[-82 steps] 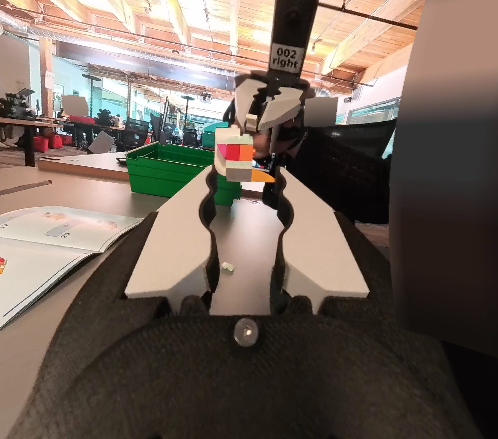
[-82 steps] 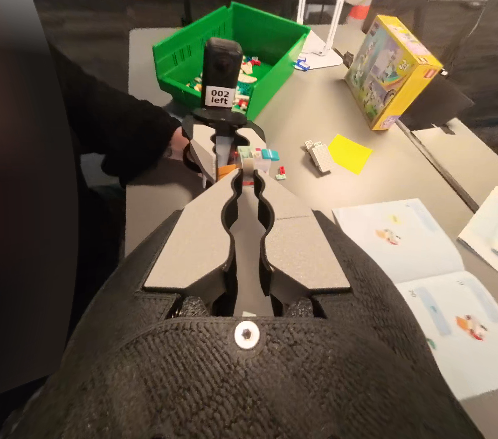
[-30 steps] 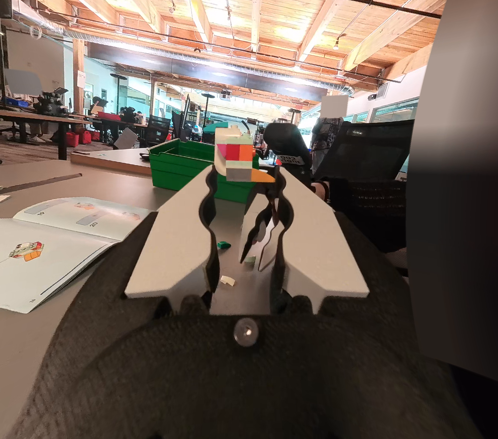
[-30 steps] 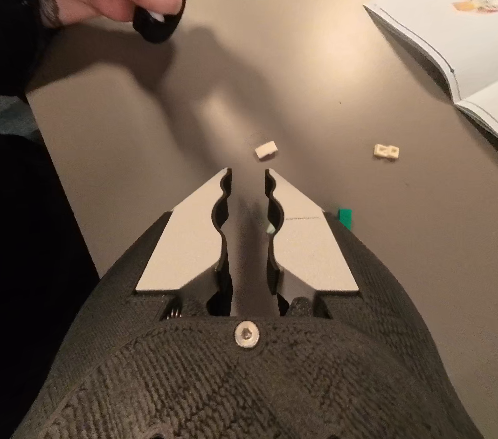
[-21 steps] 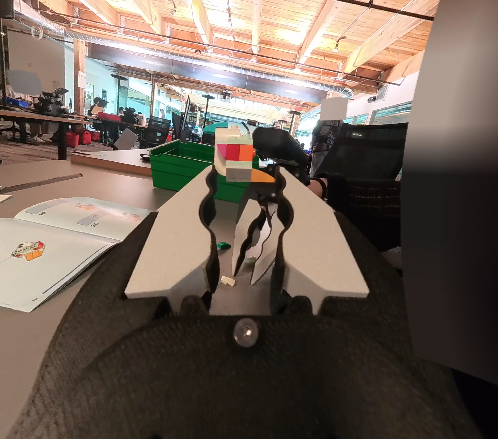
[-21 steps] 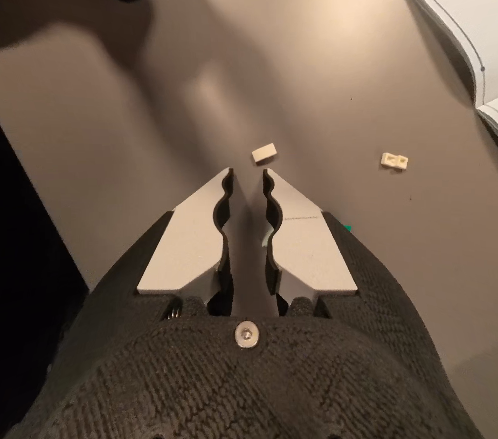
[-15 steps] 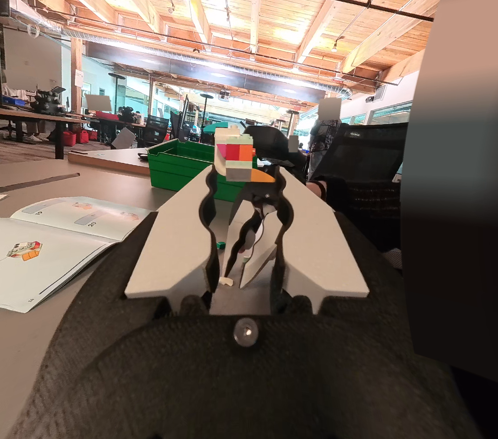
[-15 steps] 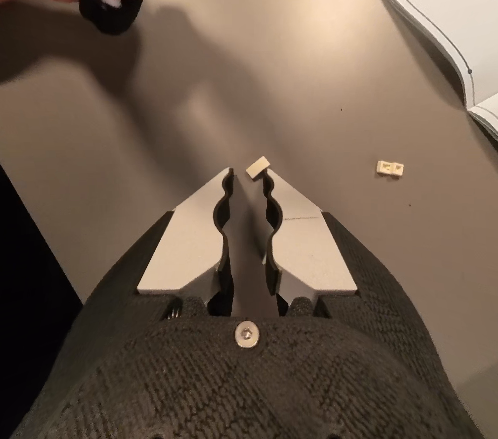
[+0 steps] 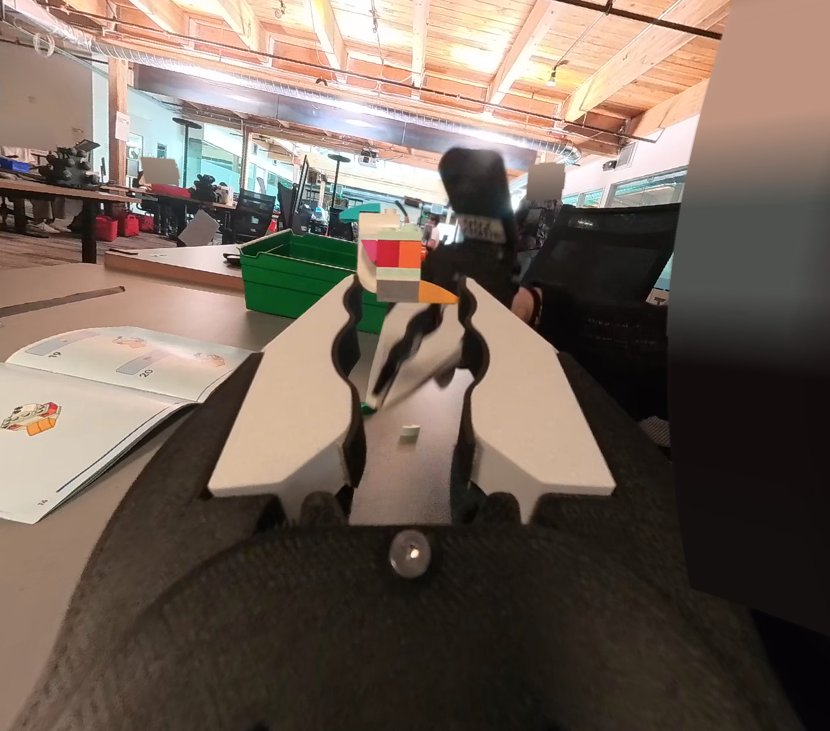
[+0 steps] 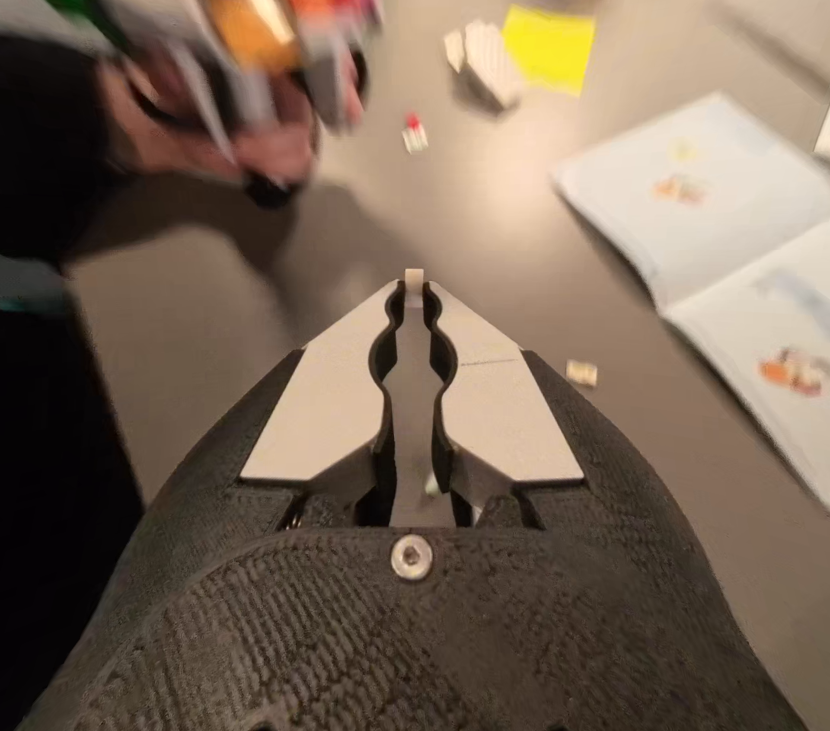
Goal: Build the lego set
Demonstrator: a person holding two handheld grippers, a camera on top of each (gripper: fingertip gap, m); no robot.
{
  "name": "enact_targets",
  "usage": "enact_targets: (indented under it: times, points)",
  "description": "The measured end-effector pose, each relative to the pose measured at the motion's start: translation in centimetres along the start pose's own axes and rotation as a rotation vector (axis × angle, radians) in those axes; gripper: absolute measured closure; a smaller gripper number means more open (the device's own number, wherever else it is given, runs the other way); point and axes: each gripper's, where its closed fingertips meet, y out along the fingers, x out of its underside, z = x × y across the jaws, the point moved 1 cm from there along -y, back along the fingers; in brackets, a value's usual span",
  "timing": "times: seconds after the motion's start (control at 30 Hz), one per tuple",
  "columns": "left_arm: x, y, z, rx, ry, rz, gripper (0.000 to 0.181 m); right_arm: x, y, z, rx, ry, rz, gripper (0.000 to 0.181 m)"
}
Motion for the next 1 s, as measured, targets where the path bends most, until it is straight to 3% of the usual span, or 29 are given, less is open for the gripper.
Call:
enact_targets:
  times: [0.1,0.2,0.5,1.0]
  points:
    - [0.0,0.1,0.5,0.030,-0.002,0.002,0.139,-6.9,-4.1,-2.1,-0.134,-0.037,0.306,0.176]
    - [0.1,0.2,1.1,0.064,0.002,0.000,0.139,-10.4,-6.3,-3.7,-0.207,-0.104,0.376,0.176]
    - [-0.5,0.2,1.7,0.084,-0.011,0.056,0.140,-10.8,-4.4,-4.0,-0.134,-0.338,0.084,0.176]
    - [-0.8,0.0,1.5,0.078,-0.019,0.068,0.140,-11.3,-3.7,-3.9,-0.074,-0.422,0.034,0.175]
